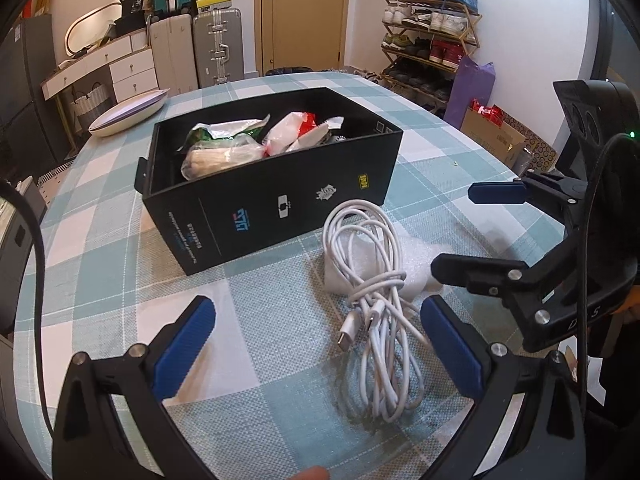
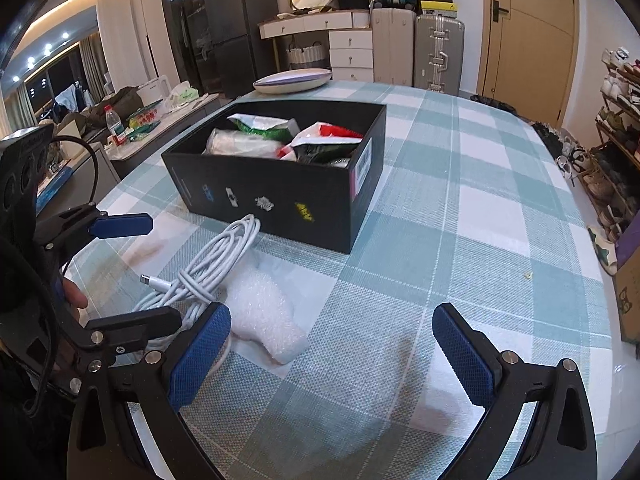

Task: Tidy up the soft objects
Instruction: 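Move the left gripper to the coiled white cable while the right approaches the foam, then grasp the coiled white cable with the left gripper while the right grasps the white foam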

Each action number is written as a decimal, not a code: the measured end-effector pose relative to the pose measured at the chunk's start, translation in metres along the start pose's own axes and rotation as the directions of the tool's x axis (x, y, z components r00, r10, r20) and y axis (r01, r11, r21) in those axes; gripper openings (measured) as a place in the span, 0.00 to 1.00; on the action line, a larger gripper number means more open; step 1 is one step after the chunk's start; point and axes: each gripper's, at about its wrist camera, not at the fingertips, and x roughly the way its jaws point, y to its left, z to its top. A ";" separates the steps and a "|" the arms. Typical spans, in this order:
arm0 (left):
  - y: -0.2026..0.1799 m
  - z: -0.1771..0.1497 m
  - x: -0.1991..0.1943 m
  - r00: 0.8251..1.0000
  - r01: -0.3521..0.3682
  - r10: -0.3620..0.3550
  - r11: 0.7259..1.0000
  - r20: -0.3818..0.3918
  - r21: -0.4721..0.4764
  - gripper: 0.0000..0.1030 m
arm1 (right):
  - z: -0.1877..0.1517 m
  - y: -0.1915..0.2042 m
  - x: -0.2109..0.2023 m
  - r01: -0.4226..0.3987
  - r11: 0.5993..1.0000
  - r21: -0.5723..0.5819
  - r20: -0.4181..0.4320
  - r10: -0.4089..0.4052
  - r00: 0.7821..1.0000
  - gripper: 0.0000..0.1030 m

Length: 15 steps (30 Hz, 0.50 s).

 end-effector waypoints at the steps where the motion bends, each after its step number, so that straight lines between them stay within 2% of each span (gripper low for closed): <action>1: 0.000 -0.001 0.001 1.000 0.006 -0.006 1.000 -0.006 0.001 1.00 | 0.000 0.001 0.001 -0.004 1.000 -0.002 -0.002 0.004 1.000 1.00; 6: 0.000 -0.002 0.002 1.000 0.028 -0.028 1.000 -0.008 -0.001 0.98 | -0.001 0.002 0.001 -0.005 1.000 -0.006 -0.005 0.005 1.000 1.00; 12: -0.006 -0.004 0.002 0.992 0.121 -0.120 0.992 -0.025 0.023 0.74 | -0.001 0.002 -0.002 -0.008 1.000 -0.003 -0.001 0.008 1.000 1.00; 15: -0.012 -0.005 0.001 0.987 0.161 -0.160 0.986 -0.033 0.044 0.58 | 0.000 0.002 -0.004 -0.016 1.000 -0.001 0.007 0.016 1.000 1.00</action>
